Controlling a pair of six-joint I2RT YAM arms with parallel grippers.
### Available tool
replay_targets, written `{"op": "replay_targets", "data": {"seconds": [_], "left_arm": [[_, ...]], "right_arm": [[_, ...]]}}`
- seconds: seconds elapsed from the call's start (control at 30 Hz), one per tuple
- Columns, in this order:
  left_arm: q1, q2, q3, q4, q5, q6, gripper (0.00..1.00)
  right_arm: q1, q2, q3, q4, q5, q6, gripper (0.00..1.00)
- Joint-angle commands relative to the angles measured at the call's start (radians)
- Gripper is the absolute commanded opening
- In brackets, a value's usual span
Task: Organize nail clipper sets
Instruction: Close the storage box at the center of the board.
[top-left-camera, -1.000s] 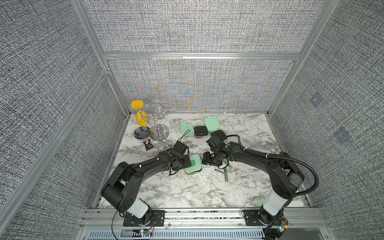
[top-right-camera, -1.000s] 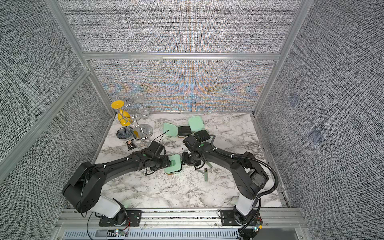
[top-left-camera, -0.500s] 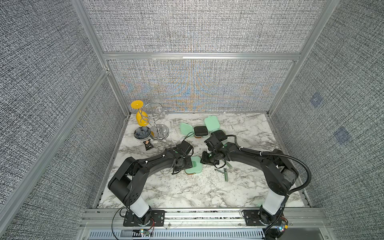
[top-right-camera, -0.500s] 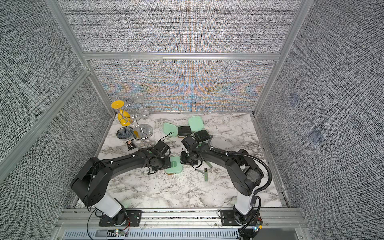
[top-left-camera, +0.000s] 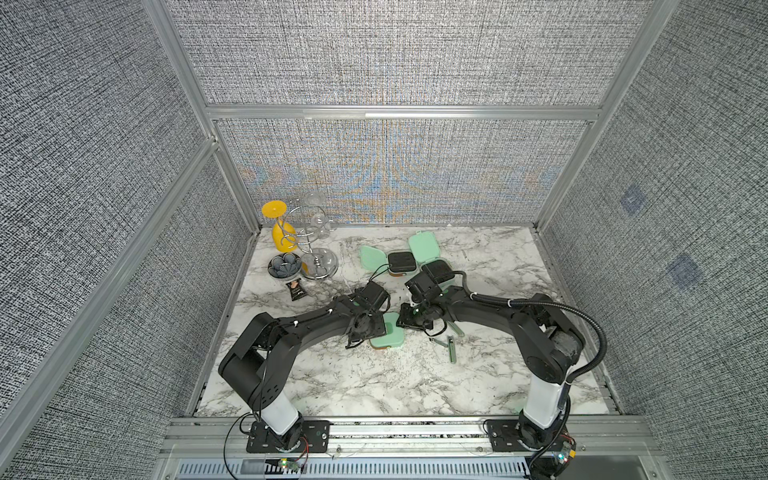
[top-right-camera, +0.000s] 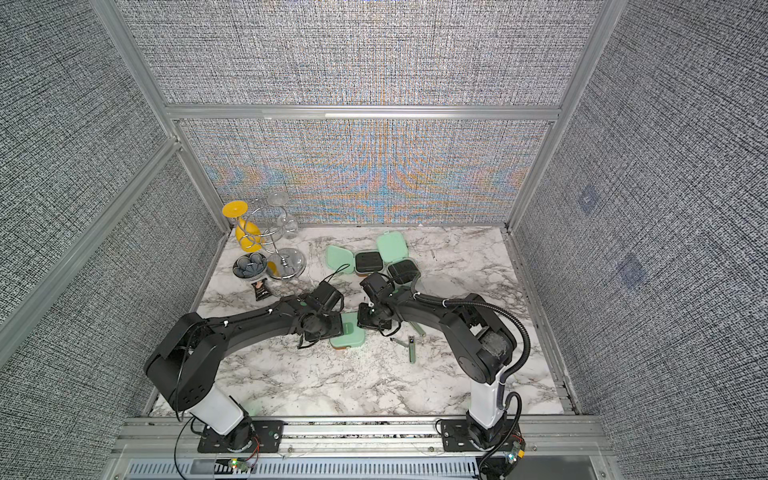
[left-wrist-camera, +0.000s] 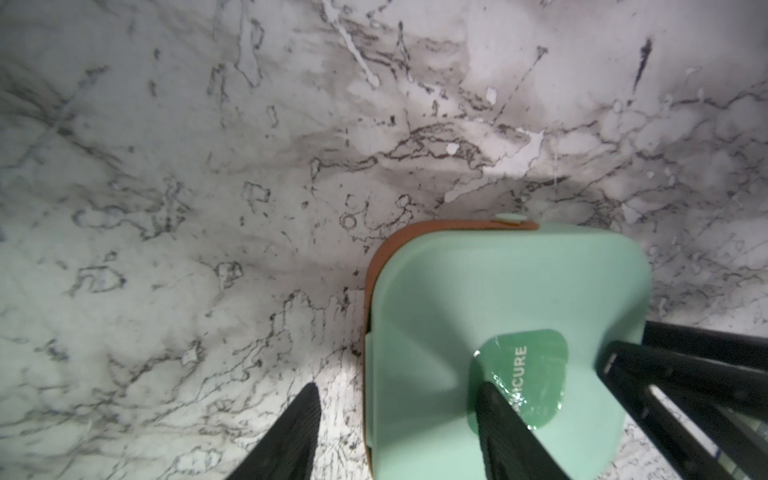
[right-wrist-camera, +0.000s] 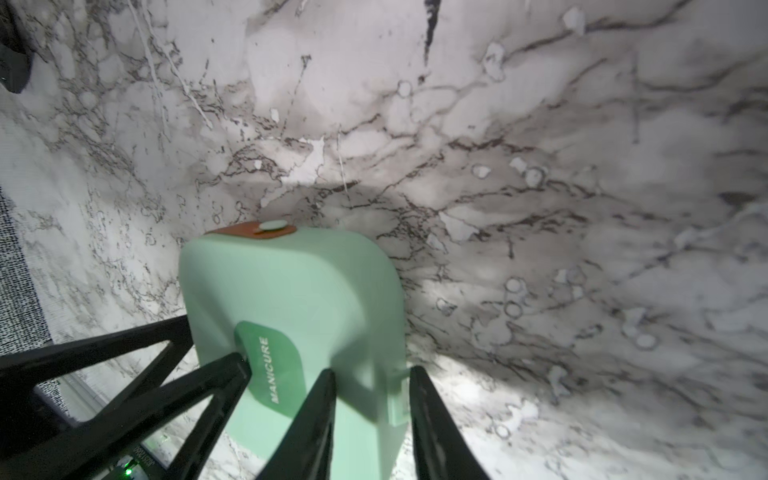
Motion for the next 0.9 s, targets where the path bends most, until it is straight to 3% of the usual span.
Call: {"op": "replay_targets", "data": {"seconds": [0.0,0.87], "left_arm": [[0.0,0.004,-0.005,-0.073,-0.022,0.004,0.61],[-0.001,0.002,-0.015,-0.072,-0.022,-0.007,0.61]], "right_arm": [[0.004,0.014,-0.006,-0.024,0.009,0.009,0.31],[0.006,0.012,-0.087,0.015,-0.002,0.05,0.38]]}}
